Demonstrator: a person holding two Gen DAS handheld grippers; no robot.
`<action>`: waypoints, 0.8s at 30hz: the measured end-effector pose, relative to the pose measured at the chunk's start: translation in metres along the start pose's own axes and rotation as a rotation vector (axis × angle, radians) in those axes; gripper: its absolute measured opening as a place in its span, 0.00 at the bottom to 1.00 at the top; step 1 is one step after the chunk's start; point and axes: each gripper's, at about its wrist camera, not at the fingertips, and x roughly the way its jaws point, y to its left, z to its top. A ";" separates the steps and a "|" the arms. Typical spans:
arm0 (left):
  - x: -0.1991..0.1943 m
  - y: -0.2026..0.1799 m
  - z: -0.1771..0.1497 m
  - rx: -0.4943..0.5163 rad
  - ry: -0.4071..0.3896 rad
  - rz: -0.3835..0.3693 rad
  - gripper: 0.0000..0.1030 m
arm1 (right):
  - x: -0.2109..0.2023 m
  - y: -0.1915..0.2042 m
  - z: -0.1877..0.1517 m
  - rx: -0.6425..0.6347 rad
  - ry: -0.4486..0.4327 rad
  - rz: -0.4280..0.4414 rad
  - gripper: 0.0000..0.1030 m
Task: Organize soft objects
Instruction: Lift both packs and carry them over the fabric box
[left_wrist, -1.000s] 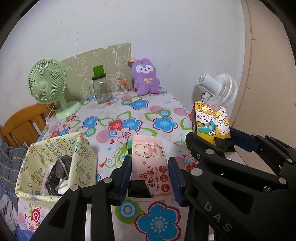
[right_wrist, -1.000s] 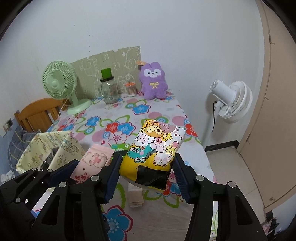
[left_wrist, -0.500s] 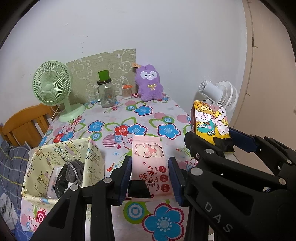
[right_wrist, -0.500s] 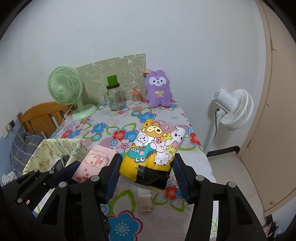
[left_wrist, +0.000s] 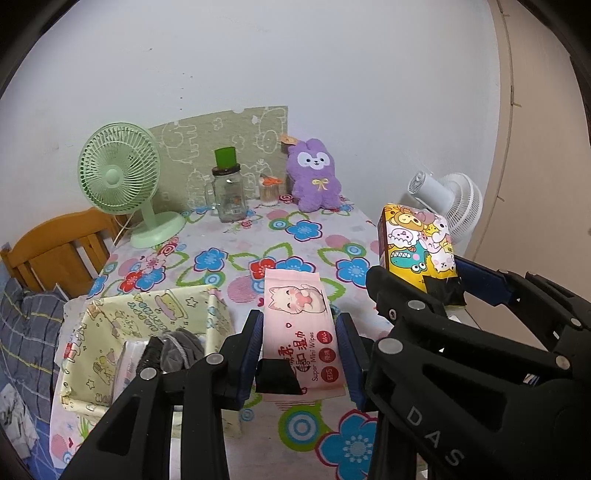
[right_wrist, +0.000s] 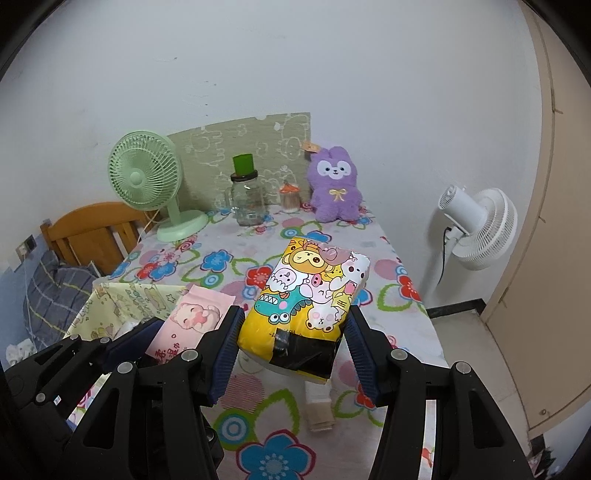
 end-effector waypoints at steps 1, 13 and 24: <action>0.000 0.004 0.000 -0.004 0.000 0.002 0.40 | 0.001 0.002 0.001 -0.003 -0.001 0.001 0.57; 0.002 0.045 0.001 -0.040 0.007 0.031 0.40 | 0.014 0.042 0.008 -0.039 0.006 0.057 0.57; 0.001 0.083 -0.004 -0.081 0.010 0.071 0.41 | 0.029 0.081 0.013 -0.080 0.021 0.121 0.57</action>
